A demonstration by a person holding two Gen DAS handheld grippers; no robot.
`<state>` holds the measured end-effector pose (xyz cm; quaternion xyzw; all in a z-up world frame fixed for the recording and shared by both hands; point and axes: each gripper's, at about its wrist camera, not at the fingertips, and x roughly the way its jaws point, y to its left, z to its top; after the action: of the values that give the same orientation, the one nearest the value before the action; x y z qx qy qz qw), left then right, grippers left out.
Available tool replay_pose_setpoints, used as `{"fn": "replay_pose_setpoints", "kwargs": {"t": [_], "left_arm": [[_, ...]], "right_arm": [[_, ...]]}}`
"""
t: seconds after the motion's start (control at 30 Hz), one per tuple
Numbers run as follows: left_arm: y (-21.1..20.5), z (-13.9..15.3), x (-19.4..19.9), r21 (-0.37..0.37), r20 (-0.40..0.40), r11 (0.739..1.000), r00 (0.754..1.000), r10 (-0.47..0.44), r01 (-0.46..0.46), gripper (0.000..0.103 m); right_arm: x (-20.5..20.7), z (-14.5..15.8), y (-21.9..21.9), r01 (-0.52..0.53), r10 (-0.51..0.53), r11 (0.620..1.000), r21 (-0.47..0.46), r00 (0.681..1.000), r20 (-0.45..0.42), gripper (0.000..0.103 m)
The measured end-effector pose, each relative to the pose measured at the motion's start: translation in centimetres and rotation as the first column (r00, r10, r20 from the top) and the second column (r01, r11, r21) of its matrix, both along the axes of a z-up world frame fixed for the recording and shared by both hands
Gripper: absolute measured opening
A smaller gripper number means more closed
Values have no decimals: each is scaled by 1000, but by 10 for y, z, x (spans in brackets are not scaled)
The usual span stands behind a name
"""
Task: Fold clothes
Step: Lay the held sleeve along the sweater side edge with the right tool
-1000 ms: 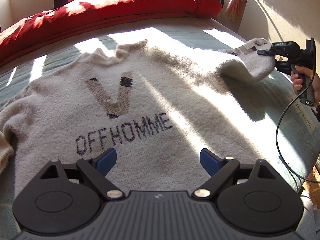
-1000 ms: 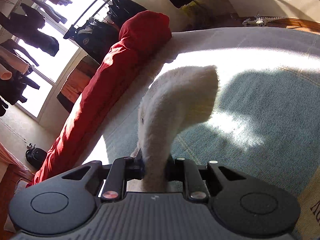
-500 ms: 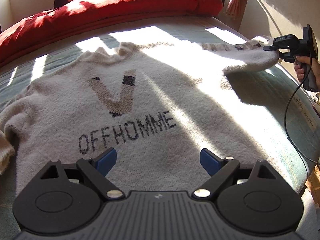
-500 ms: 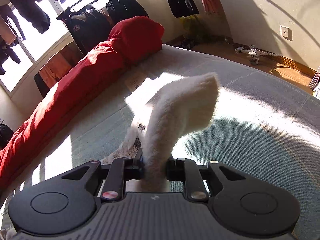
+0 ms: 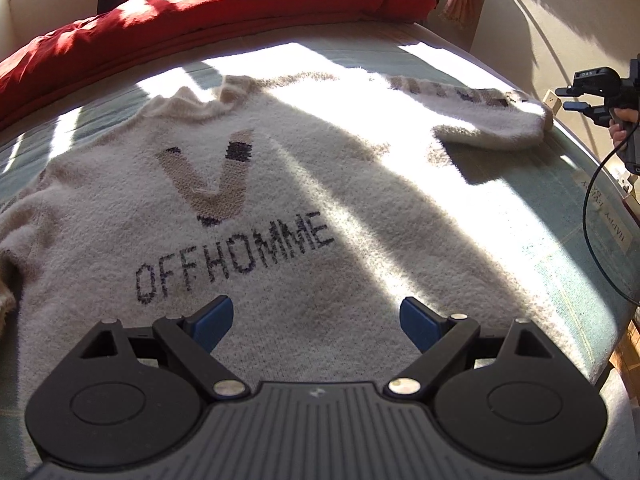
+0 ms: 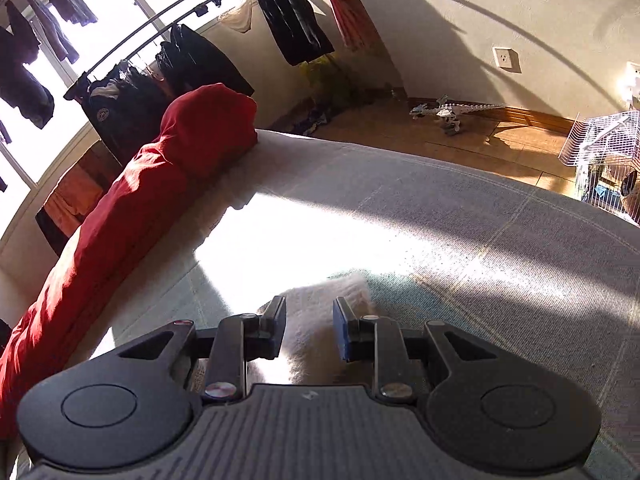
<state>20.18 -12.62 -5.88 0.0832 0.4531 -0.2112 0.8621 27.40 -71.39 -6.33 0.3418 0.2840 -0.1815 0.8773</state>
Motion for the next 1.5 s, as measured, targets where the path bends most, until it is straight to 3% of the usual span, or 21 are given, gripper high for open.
{"fn": "replay_pose_setpoints", "kwargs": {"t": [0.13,0.2,0.3,0.37,0.5,0.57,0.7,0.8,0.97,1.1,1.2,1.27,1.3,1.5], "left_arm": [[-3,-2,0,13,-4,1000,1000,-8,8,90],[-5,-3,1,20,-8,1000,1000,-9,9,90],[-7,-6,2,33,-15,999,1000,-11,11,90],[-8,-8,3,42,-18,999,1000,-12,13,90],[-10,-12,6,52,-27,999,1000,-10,12,90],[-12,-14,7,52,-30,999,999,-14,15,90],[-13,-15,7,50,-32,998,999,-23,24,90],[-14,-18,9,53,-36,998,999,-23,25,90],[-14,-17,6,45,-38,999,999,-29,30,90],[-12,-15,5,44,-32,999,999,-26,28,90],[-10,-14,5,42,-31,999,999,-19,21,90],[-10,-14,5,40,-31,999,999,-15,16,90],[-10,-13,4,39,-30,999,999,-14,15,90],[-13,-9,-1,31,-17,999,999,-26,27,90]], "right_arm": [[4,-34,4,-2,6,999,45,996,-90,30],[11,-48,6,2,6,996,92,996,-84,30],[23,-60,8,22,-14,990,141,998,-60,39],[33,-63,11,30,-21,991,134,998,-64,44],[53,-60,21,38,-31,995,96,997,-65,65],[59,-56,25,59,-54,993,104,997,-54,68],[48,-55,29,100,-122,957,271,990,64,68],[47,-65,35,50,-108,918,394,986,126,68],[58,-74,50,-79,-29,868,490,977,209,67],[55,-63,58,-160,22,864,478,959,283,67],[50,-53,58,-195,46,873,447,945,324,54],[48,-47,54,-199,51,883,426,941,334,36],[46,-43,53,-204,65,890,408,942,329,16],[27,-21,49,-167,98,949,267,962,254,13]]}}
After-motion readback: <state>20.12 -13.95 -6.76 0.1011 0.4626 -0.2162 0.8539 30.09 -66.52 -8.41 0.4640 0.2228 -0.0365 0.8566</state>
